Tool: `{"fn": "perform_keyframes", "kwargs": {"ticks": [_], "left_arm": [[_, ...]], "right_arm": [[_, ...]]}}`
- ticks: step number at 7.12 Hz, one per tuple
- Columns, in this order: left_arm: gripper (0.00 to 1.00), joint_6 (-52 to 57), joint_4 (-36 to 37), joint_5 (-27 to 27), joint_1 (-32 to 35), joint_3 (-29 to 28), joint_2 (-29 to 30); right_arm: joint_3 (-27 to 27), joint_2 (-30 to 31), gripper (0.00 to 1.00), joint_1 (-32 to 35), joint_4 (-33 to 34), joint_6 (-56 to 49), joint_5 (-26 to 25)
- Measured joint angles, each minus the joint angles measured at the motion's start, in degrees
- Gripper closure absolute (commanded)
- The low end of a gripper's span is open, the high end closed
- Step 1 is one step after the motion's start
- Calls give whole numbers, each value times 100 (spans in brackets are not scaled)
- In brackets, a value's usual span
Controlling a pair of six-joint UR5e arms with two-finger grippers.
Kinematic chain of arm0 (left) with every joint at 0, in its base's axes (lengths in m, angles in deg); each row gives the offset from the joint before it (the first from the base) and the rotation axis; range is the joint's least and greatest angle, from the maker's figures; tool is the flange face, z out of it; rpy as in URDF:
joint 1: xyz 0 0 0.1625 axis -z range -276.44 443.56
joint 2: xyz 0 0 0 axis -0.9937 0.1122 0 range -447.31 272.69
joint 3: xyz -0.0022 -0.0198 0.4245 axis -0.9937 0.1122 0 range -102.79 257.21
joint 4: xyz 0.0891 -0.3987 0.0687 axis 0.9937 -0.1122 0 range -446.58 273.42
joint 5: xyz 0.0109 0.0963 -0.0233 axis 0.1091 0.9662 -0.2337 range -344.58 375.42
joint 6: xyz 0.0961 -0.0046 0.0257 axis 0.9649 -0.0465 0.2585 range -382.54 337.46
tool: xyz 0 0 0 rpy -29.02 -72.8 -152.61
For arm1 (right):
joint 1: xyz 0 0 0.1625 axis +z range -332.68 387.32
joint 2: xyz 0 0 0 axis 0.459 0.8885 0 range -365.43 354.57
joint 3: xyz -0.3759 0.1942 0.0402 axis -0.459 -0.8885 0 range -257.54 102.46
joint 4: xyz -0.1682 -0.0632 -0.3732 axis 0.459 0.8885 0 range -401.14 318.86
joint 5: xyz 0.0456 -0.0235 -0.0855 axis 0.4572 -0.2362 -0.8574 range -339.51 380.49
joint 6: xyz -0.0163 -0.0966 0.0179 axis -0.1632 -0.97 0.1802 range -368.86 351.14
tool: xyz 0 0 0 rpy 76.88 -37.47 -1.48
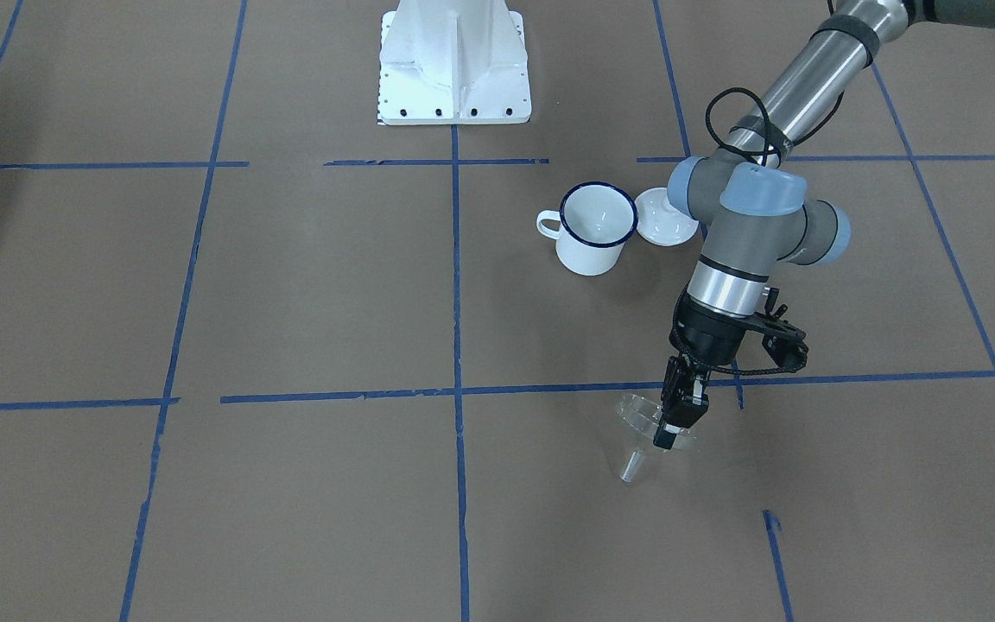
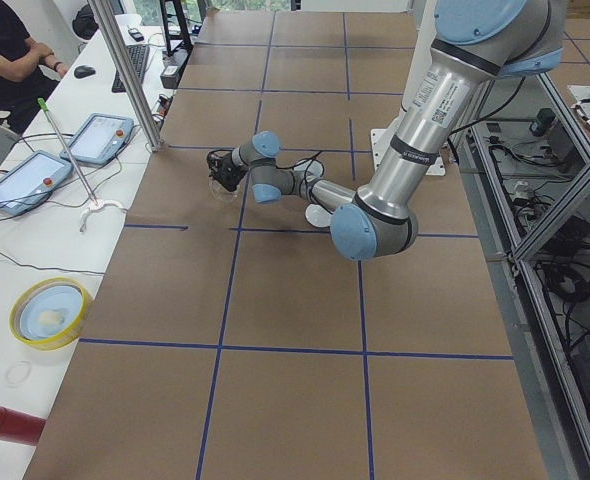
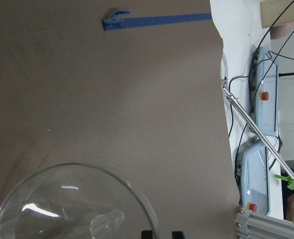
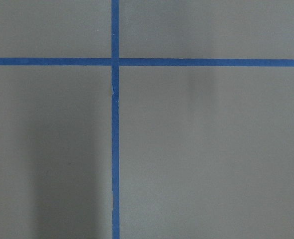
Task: Place funnel on cup
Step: 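Close the left gripper around the glass funnel's stem, then lift the glass funnel and carry it over the open mug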
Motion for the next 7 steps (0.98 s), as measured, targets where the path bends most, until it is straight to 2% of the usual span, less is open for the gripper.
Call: {"fn": "perform_keyframes", "kwargs": {"ticks": [2, 3, 4, 5, 7], "left_arm": [[100, 113, 35, -22, 49, 150, -5], [100, 209, 258, -66, 130, 450, -7], [100, 254, 776, -186, 212, 899, -6], [100, 278, 1599, -364, 272, 1526, 0], [100, 660, 3921, -840, 283, 2874, 147]], "right_arm": [[1, 0, 0, 0, 0, 0, 0], [-1, 0, 0, 0, 0, 0, 0], [0, 0, 0, 0, 0, 0, 0], [1, 0, 0, 0, 0, 0, 0], [2, 0, 0, 0, 0, 0, 0]]}}
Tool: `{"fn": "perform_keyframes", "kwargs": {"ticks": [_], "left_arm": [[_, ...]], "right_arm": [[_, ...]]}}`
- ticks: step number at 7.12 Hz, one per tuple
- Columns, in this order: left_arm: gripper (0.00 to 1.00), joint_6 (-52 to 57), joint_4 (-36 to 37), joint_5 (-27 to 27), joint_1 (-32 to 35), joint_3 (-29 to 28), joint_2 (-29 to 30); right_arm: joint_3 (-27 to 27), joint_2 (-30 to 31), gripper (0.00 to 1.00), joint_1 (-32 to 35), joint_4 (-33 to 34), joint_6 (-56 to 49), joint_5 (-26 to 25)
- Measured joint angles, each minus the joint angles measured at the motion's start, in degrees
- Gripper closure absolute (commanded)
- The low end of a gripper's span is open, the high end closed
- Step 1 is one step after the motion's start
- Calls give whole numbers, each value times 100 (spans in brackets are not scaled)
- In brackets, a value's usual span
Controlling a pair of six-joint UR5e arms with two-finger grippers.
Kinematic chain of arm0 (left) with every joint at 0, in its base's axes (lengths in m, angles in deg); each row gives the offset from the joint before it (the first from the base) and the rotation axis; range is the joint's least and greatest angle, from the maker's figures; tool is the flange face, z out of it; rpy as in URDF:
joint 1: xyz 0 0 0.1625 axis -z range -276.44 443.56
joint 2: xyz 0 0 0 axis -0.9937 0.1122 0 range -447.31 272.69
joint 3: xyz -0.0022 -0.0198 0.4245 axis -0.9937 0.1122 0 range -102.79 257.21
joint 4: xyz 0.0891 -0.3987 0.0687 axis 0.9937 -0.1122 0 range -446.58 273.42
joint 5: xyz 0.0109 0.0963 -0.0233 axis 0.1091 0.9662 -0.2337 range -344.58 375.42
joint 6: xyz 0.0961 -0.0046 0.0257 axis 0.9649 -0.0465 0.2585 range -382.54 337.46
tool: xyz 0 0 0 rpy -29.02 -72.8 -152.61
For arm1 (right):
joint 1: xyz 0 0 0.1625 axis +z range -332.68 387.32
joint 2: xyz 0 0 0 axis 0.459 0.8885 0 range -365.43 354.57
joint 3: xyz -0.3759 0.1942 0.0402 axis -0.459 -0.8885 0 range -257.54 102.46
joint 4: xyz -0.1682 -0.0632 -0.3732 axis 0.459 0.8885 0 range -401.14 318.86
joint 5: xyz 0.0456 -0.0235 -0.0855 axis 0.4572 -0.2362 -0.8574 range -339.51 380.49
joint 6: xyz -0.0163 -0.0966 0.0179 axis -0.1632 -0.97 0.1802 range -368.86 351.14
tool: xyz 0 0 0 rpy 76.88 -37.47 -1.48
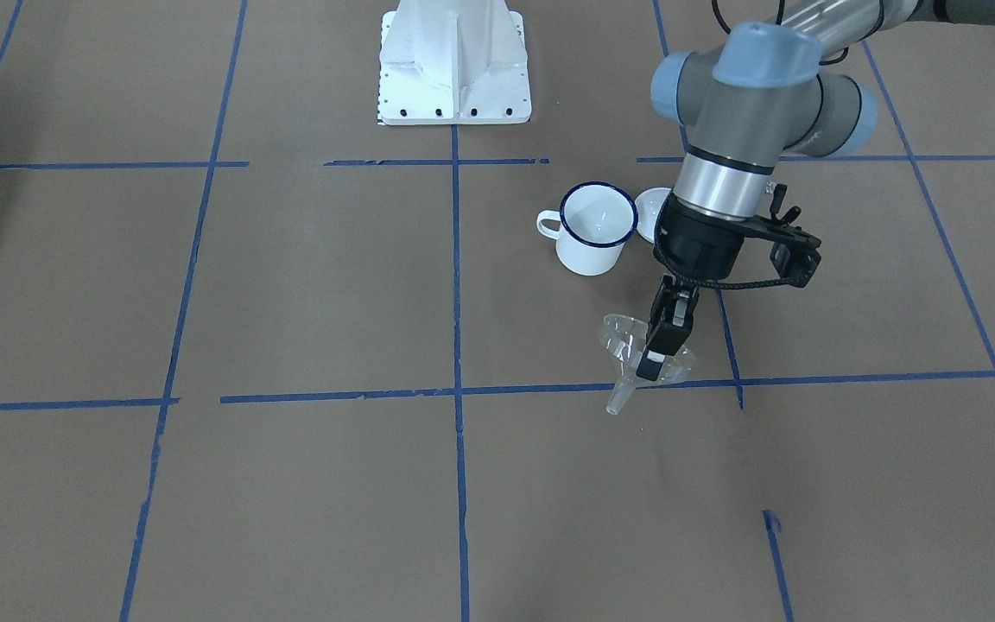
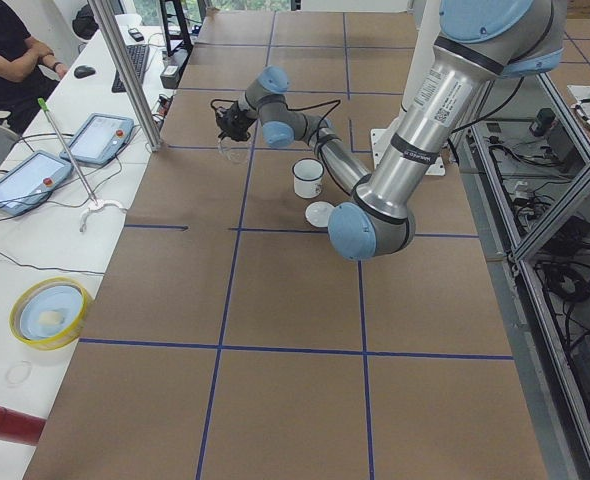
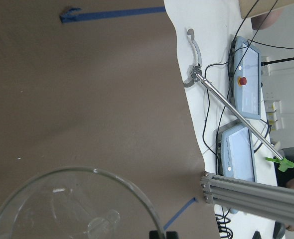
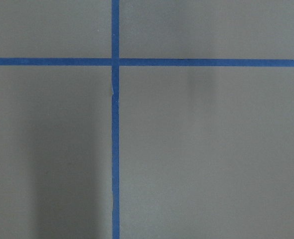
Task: Place funnel on cup
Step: 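Lift the glass funnel and carry it over the open mug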
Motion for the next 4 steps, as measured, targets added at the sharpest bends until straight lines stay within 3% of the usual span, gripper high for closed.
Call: {"fn": "perform_keyframes", "kwargs": {"ticks": [2, 4], "left_arm": [[100, 710, 2438, -615, -37, 655, 462], [100, 1204, 3923, -1033, -321, 698, 780]], "right_arm": [[0, 0, 0, 0, 0, 0, 0], [0, 0, 0, 0, 0, 0, 0]]}}
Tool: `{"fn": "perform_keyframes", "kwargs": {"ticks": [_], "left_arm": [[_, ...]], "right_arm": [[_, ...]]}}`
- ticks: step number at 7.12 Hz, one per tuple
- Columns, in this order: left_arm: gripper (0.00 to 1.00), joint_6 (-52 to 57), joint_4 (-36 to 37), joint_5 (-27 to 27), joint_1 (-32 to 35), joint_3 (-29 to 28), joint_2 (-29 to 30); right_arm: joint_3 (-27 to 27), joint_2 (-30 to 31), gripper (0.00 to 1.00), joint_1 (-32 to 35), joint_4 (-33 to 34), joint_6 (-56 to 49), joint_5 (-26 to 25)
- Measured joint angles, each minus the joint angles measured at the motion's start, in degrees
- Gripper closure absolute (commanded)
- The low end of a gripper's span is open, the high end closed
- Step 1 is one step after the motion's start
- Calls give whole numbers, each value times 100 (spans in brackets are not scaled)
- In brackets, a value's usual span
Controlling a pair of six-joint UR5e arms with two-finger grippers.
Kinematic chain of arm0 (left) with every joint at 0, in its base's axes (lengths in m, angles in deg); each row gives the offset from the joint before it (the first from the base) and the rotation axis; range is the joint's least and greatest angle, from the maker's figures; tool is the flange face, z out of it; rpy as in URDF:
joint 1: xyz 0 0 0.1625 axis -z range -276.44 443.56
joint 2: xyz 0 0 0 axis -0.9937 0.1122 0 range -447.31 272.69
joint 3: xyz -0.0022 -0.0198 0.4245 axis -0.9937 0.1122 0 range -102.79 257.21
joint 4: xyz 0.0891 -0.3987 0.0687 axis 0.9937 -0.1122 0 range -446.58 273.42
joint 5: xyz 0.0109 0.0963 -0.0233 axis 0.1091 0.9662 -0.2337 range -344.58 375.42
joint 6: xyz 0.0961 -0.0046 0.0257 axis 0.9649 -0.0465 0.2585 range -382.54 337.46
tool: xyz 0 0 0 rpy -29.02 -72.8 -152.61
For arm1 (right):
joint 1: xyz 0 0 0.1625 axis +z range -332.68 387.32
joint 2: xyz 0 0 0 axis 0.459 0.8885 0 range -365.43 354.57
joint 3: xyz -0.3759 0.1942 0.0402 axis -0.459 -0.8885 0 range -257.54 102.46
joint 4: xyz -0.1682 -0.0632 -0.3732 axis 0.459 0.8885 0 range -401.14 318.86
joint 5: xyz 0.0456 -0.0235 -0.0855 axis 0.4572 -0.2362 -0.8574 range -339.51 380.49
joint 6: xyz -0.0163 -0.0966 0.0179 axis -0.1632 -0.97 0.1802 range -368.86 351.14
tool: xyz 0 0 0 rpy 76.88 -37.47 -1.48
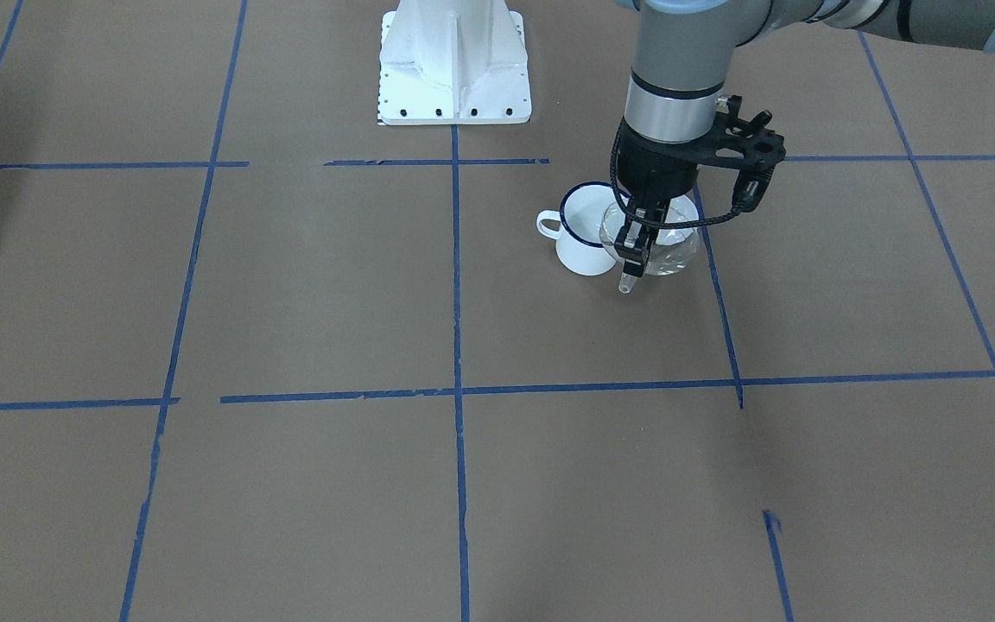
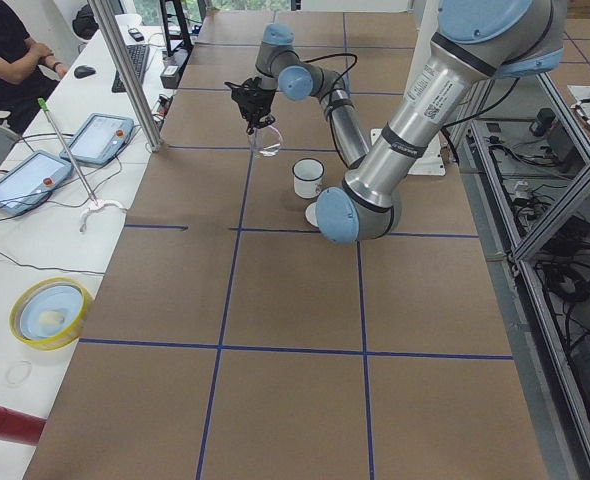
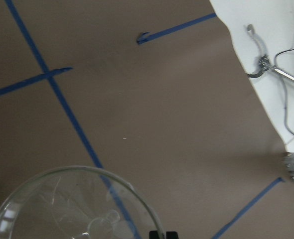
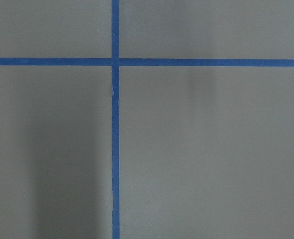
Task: Place funnel on cup
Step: 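Lift the glass funnel and carry it over the open mug, then lower the glass funnel into the mug's mouth with the left gripper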
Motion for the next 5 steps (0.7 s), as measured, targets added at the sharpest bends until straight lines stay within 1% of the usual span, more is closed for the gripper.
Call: {"fn": "perform_keyframes", "kwargs": {"ticks": [3, 5], "left_arm": [[100, 286, 952, -437, -390, -66, 187], [100, 392, 1118, -503, -524, -192, 260]], "right_arm": [[0, 0, 0, 0, 0, 0, 0], [0, 0, 0, 0, 0, 0, 0]]}}
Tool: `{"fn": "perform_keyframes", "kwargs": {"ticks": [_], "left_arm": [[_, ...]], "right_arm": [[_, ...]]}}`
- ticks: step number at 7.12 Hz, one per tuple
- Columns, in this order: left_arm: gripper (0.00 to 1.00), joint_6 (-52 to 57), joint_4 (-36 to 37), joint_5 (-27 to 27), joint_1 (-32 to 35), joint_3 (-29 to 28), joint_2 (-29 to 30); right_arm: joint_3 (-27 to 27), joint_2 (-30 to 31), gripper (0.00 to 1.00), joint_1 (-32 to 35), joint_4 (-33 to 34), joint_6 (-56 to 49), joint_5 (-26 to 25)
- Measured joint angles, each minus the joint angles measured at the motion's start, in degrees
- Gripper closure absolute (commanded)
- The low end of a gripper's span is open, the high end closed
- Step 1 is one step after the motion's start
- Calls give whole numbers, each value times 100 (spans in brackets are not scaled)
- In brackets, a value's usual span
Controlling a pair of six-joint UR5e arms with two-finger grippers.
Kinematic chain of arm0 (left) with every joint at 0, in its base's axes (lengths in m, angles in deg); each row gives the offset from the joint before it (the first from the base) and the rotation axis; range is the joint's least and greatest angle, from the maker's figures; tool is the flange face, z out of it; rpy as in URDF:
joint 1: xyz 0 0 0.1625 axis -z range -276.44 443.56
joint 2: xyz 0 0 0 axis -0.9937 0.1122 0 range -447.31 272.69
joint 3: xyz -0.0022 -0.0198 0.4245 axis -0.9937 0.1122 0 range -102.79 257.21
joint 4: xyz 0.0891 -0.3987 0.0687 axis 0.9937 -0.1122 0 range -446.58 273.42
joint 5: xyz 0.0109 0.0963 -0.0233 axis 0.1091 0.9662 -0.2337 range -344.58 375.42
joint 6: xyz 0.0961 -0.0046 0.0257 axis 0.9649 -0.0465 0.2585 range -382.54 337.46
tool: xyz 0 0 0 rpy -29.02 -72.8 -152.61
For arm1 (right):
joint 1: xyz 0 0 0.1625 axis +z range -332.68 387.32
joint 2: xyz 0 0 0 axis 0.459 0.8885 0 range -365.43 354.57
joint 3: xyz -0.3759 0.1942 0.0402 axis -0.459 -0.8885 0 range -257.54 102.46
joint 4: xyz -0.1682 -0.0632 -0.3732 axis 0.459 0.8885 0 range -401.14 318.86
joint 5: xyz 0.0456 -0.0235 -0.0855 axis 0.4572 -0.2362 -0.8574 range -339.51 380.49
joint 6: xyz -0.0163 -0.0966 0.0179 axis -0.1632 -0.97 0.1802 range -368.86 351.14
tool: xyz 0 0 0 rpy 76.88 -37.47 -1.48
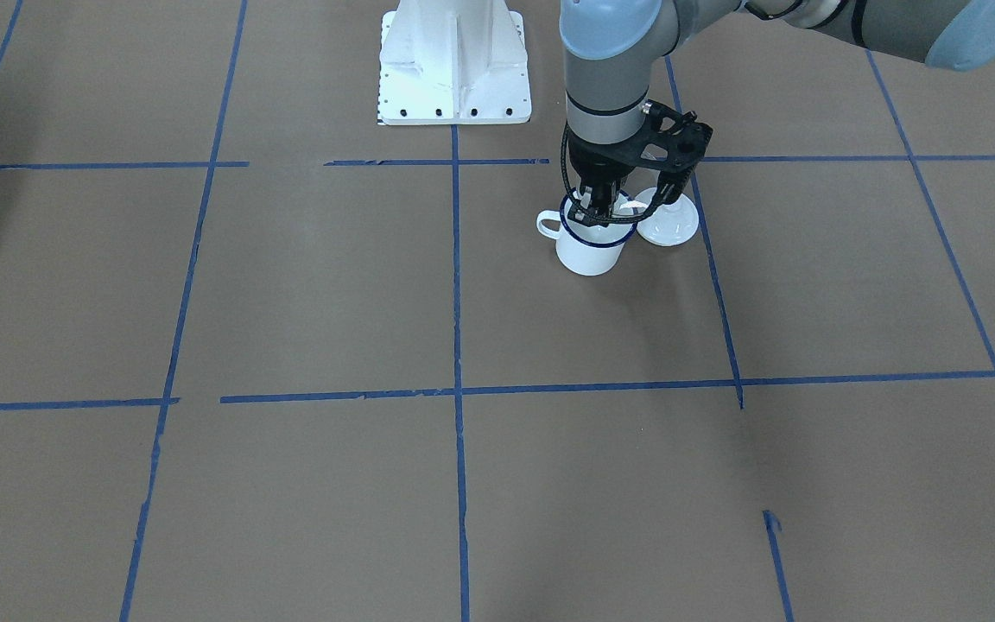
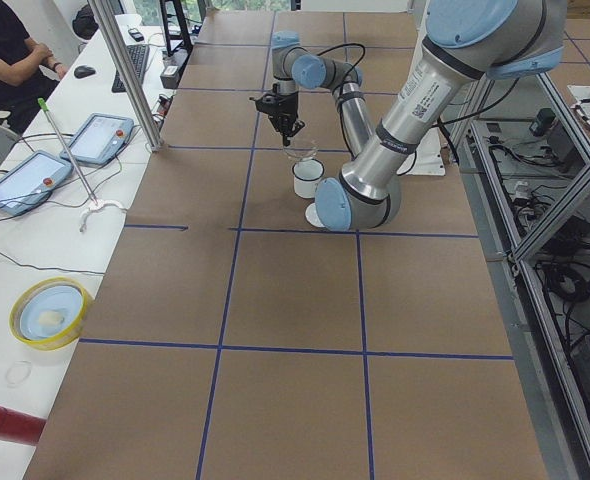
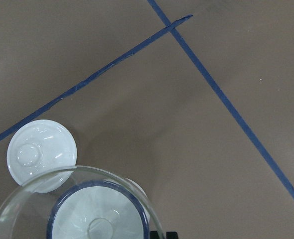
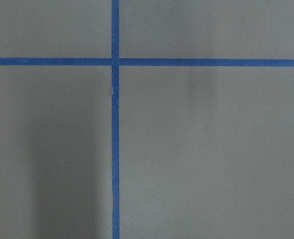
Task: Place funnel on cup
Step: 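Lower the glass funnel into the mug's mouth with the left gripper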
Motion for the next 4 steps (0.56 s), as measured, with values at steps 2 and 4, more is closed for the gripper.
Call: {"fn": "perform_keyframes", "kwargs": {"ticks": [2, 4], "left_arm": [[100, 188, -7, -4, -176, -138, 3], [100, 281, -53, -5, -375, -192, -36]], "right_arm": [[-2, 0, 0, 0, 0, 0, 0], [-2, 0, 0, 0, 0, 0, 0]]}}
